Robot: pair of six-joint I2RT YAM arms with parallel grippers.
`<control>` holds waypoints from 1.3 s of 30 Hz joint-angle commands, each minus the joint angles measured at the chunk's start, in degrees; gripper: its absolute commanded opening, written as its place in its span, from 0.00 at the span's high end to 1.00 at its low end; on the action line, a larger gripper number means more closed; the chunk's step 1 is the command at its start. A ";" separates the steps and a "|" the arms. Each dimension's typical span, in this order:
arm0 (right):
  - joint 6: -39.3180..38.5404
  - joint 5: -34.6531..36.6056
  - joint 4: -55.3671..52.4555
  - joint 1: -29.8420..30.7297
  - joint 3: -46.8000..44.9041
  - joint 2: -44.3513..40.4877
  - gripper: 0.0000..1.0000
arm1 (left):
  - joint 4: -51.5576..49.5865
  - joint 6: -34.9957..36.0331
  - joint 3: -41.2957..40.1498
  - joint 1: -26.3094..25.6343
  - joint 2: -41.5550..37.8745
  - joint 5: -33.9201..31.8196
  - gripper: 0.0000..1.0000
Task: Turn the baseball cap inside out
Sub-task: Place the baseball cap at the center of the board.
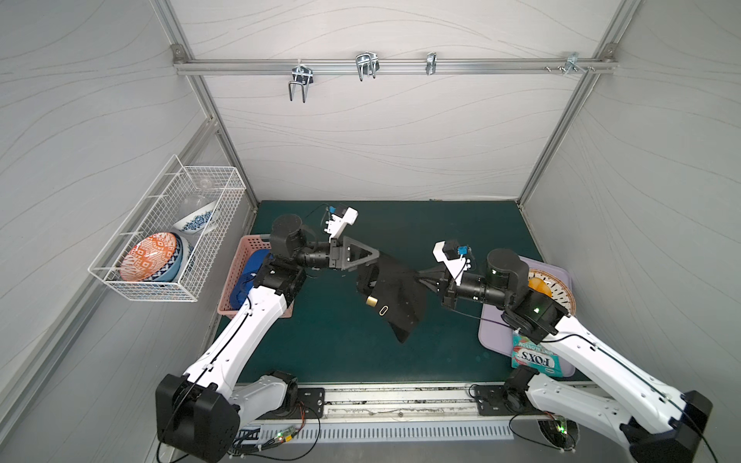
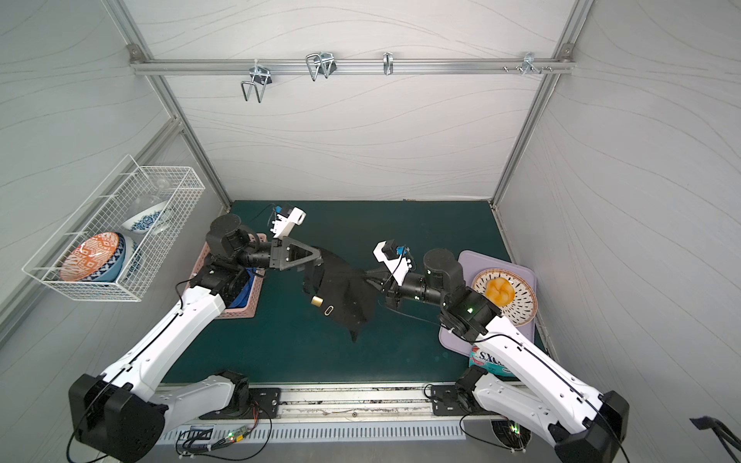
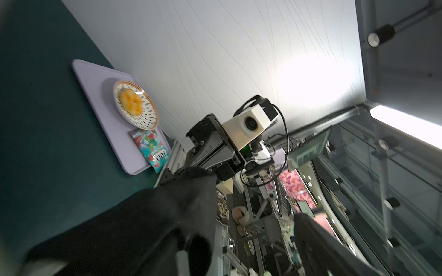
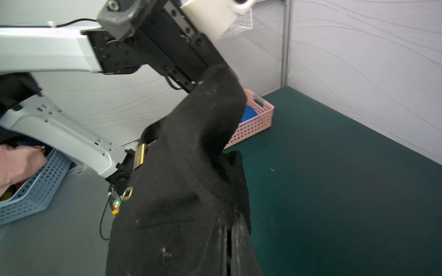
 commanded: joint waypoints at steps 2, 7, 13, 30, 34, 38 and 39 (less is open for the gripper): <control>-0.58 -0.46 -4.54 -7.44 4.12 2.21 1.00 | -14.11 11.71 1.91 4.80 -1.80 -1.42 0.00; -6.65 1.15 -6.63 -16.10 8.42 8.01 1.00 | -20.57 17.39 1.18 9.36 -1.73 -7.65 0.00; -18.58 5.81 -6.66 -23.87 15.56 19.15 1.00 | -20.40 19.12 0.27 9.82 -0.79 -10.28 0.00; -17.27 13.22 9.53 -10.08 19.90 47.72 0.42 | -32.43 30.57 -0.85 9.83 1.11 -18.09 0.00; -8.15 12.18 11.06 -11.75 17.44 42.42 0.13 | -35.06 33.23 0.06 9.35 3.07 -21.74 0.01; 4.89 8.46 5.43 -18.78 16.43 35.34 0.01 | -36.99 35.76 2.48 4.51 7.65 -30.00 0.06; 7.08 7.70 2.37 -20.73 16.60 34.27 0.01 | -36.92 35.73 3.25 2.75 9.55 -32.33 0.08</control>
